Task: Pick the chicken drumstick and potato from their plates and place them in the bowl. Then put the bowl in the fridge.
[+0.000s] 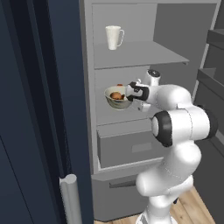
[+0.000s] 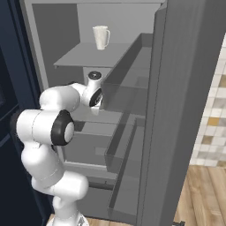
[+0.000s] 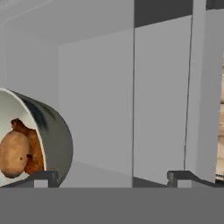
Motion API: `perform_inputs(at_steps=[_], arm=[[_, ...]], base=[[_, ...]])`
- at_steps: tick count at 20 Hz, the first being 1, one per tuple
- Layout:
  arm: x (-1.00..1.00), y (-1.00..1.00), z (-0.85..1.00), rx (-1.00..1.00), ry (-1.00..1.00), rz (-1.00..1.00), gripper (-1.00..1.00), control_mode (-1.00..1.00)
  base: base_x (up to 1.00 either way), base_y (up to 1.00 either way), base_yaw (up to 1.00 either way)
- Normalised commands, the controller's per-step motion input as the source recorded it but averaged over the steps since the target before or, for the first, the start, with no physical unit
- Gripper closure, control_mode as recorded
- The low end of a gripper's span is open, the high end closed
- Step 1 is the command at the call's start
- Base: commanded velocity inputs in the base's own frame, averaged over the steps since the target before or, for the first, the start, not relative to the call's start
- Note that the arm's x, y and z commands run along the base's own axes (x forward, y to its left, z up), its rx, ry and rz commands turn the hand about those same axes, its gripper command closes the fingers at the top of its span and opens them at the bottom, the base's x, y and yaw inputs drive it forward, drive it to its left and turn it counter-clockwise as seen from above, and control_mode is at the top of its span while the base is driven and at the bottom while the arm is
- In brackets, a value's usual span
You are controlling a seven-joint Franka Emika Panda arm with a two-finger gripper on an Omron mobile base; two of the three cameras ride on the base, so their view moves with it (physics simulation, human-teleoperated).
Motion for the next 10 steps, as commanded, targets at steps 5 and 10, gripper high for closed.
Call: perform_inputs(at_steps=[5, 10], arm=[[-0.77, 0.12, 0.04, 0.00, 0.00, 0.00, -1.00, -1.00], [-0.77, 0.17, 0.01, -0.01, 0.00, 0.00, -1.00, -1.00]], base=[[0.00, 0.00, 0.00], [0.00, 0.00, 0.00]])
